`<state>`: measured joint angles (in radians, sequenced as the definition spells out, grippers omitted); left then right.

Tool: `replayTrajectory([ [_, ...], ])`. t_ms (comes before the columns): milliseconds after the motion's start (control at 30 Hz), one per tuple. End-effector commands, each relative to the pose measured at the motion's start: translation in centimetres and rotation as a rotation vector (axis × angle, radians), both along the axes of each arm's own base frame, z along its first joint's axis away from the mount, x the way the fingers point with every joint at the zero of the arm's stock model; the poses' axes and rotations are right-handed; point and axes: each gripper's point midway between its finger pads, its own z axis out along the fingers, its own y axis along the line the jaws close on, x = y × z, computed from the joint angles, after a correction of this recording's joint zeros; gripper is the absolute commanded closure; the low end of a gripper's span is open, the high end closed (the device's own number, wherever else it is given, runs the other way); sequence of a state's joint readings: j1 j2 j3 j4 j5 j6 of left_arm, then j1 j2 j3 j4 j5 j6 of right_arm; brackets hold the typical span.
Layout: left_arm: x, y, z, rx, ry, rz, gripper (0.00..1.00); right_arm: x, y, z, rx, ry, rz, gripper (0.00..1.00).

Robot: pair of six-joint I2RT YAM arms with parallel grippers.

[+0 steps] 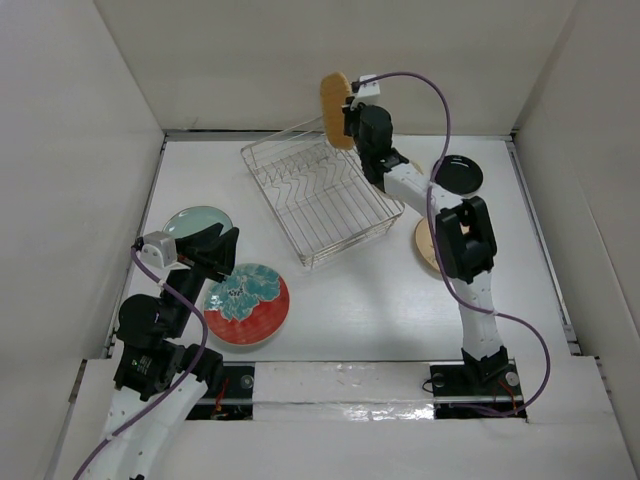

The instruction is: Load the plates into the dish rack

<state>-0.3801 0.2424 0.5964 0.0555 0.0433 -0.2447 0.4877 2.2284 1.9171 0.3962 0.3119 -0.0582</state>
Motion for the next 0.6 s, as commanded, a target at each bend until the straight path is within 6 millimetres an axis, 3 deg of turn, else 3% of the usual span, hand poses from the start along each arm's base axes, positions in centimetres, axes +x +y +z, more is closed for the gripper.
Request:
replayTrajectory([
  [0, 0.0, -0.3, 1.0, -0.004, -0.035, -0.016, 0.63, -0.6, -0.2, 4.3, 0.075, -0.145, -0.016, 1.00],
  [67, 0.0, -0.4, 1.0, -0.004, -0.037, -0.019, 0.63, -1.3, -0.6, 2.5, 0.073, -0.117, -0.020, 1.00],
  [167, -0.1, -0.5, 1.0, -0.003, -0.037, -0.023, 0.63, -2.5, -1.0, 1.7, 0.094, -0.117, -0.034, 0.98],
  [200, -0.1, -0.5, 1.0, -0.005, -0.036, -0.026, 0.63, -3.0, -1.2, -0.2, 0.096, -0.089, -0.032, 0.89],
  [400, -0.3, -0.5, 1.1, -0.006, -0.041, -0.029, 0.63, -5.5, -2.3, -4.5, 0.136, -0.004, -0.029, 0.52],
  [567, -0.4, -0.5, 1.2, -0.010, -0.044, -0.035, 0.63, -7.5, -3.2, -6.2, 0.183, 0.036, -0.034, 0.49],
])
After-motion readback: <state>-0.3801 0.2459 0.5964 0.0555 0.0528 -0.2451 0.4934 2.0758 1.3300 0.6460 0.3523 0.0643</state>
